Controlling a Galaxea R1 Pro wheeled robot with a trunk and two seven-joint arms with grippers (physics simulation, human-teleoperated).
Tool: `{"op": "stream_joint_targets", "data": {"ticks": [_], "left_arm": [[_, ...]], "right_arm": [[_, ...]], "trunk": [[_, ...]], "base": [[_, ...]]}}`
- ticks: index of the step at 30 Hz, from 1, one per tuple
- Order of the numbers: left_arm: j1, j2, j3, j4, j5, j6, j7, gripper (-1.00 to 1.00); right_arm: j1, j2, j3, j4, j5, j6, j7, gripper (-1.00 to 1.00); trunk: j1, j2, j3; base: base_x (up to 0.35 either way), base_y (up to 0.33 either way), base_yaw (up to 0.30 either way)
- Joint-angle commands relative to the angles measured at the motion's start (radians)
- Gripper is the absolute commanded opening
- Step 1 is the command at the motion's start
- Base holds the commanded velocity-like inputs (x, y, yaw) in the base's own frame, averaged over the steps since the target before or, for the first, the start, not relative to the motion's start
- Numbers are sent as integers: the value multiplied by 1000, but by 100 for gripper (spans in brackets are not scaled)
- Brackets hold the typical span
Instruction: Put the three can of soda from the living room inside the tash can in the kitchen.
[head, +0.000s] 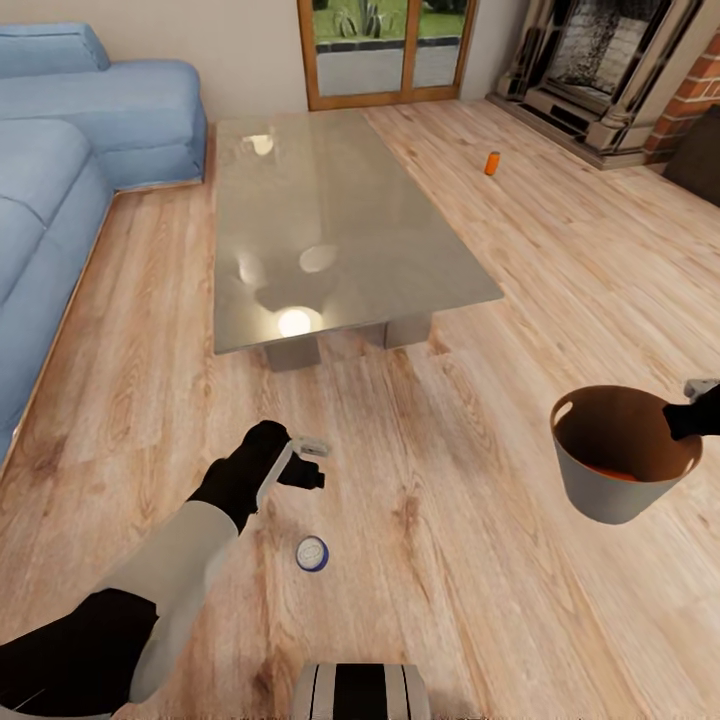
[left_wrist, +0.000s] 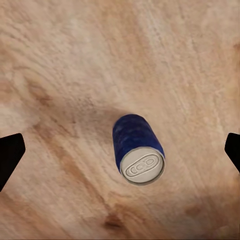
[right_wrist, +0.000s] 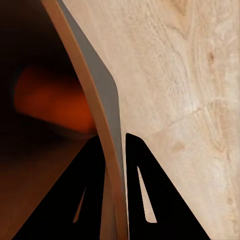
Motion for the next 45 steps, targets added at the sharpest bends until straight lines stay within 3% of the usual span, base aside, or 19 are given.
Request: {"op": "stream_joint_targets", "data": {"ticks": [1,9,21,27,39,45], "left_arm": [[0,-3,1,0,1,0,0,100],[1,-13,2,3,6,0,0,100],[7,-19,3,14,7,-32,-1,100],[12,-20,3,14,7,-53,-1,100],[12,-20,3,13,7,-71,-1,100],[12,-20,3,12,7,-75,-1,100]], "right_arm": [[-1,1,-1,0,-4,2,2,-100],[-11,29,-4,-2,-5,2,2,-100],[-119,34,25,29,-4,2,4,-100],[-162,36,36,64,-5,2,4,-100],[-172,34,38,104,-4,2,4,-100],[-173,35,77,106,-4,2,4,-100]], "trunk": [[4,-7,-5],[34,-63,-42],[80,-147,-93],[80,-147,-94],[80,-147,-94],[84,-154,-97]], "base": [[0,0,0],[0,0,0],[0,0,0],[0,0,0],[-111,-26,0],[-17,-5,0]]}}
